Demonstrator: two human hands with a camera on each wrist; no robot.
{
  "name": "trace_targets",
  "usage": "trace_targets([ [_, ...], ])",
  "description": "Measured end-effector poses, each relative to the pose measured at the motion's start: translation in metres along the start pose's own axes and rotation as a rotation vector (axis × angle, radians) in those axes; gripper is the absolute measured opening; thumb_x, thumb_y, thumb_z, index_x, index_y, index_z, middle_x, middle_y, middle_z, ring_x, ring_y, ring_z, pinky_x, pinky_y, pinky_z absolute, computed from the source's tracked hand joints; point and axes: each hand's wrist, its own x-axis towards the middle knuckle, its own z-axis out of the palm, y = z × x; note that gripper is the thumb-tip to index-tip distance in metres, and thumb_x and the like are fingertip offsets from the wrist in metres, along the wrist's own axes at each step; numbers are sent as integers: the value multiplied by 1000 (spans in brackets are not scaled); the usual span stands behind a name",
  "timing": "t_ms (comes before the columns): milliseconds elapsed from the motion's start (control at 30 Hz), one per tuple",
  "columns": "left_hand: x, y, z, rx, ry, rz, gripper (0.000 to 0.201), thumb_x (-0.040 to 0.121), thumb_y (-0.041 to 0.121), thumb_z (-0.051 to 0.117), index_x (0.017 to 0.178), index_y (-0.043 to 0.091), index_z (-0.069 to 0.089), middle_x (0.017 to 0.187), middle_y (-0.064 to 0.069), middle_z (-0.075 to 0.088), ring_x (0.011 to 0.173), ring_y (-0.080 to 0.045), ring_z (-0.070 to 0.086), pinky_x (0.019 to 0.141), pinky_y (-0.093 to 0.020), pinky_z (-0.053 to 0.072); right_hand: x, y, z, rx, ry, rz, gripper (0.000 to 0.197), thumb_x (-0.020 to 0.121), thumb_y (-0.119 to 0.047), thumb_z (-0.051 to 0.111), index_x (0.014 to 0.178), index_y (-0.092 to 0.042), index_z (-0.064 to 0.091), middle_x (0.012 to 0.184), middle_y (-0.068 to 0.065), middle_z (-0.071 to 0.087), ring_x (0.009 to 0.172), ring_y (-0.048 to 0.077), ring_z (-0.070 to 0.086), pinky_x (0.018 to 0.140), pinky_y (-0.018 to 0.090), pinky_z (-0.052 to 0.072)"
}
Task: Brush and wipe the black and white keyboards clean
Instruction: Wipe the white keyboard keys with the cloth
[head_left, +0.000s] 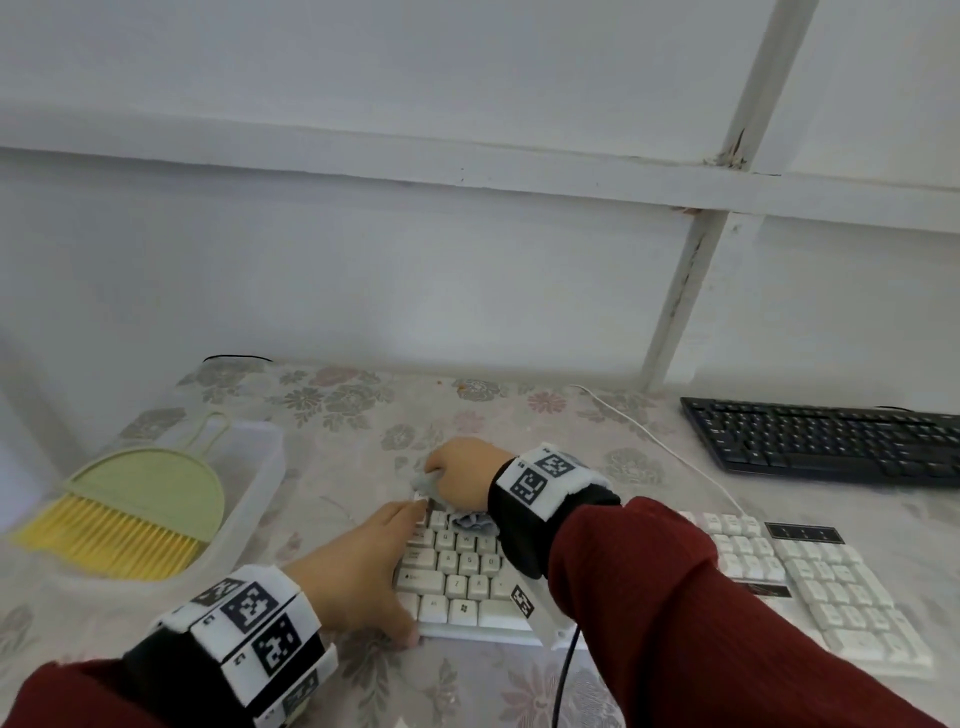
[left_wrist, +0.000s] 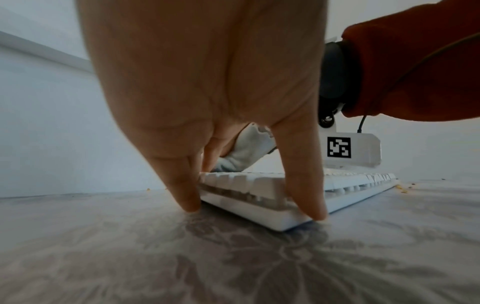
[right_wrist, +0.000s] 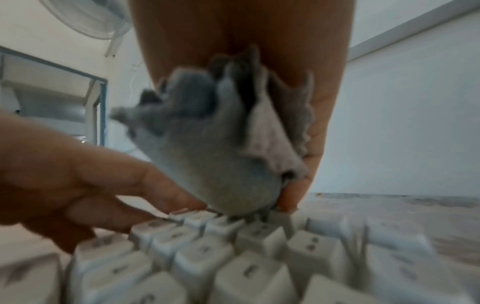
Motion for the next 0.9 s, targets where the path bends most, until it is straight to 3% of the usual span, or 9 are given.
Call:
trace_targets([
  [133,0,0,0,31,30,7,117,63,35,81,149,23,3,147,9,25,128,-7,33,105,-18,28,2,-4,6,-103,-29,-1,35,101,-18,35,97,7,60,95,18,58,82,28,52,77,35,38],
  [267,0,-1,1,73,32,0,118,63,40,81,150,21,4,151,7,23,134,-10,28,110,-21,23,17,11,15,-153,-3,38,41,103,-22,31,64,-12,40,68,3,41,62,17,35,67,28,30],
  [333,0,-2,0,80,37,-2,117,62,41,82,150,20,7,151,7,25,135,-10,29,111,-23,23,23,20,20,-148,-37,87,32,102,-21,34,84,-5,56,87,16,55,77,20,40,65,24,30],
  [433,1,-3,-1,73,44,-9,117,60,41,83,149,21,10,149,9,29,134,-9,31,111,-23,26,12,33,13,-203,-14,110,32,97,-16,44,123,0,53,121,19,55,94,23,45,82,32,39],
  [567,2,-6,-1,68,42,-13,118,55,45,84,148,24,13,144,10,37,128,-8,38,108,-25,32,-5,65,10,-275,-16,178,47,99,-39,40,129,-4,50,133,17,51,107,30,51,97,39,38],
  [633,3,-7,-1,67,41,-11,118,55,45,84,148,24,14,142,11,39,126,-8,40,106,-24,33,-15,81,8,-250,-25,239,48,99,-42,34,110,-1,58,115,22,57,105,32,53,98,40,37],
  [700,3,-7,-2,70,37,-9,117,56,44,84,147,23,15,141,10,40,126,-8,40,106,-24,33,-35,88,0,-265,-50,253,40,101,-31,34,72,-9,49,76,7,51,74,23,47,80,32,39],
  [767,3,-7,-1,72,32,-11,116,56,45,84,147,24,15,140,11,41,125,-8,41,105,-23,34,-52,98,-8,-265,-58,247,36,101,-23,32,70,-13,46,76,1,48,66,15,36,71,28,37],
  [900,3,-7,-1,73,28,-15,117,57,45,83,148,23,14,139,10,42,124,-8,42,103,-21,34,-69,129,-10,-332,-44,276,38,100,-20,34,62,-21,33,68,-8,36,83,16,40,74,25,28],
])
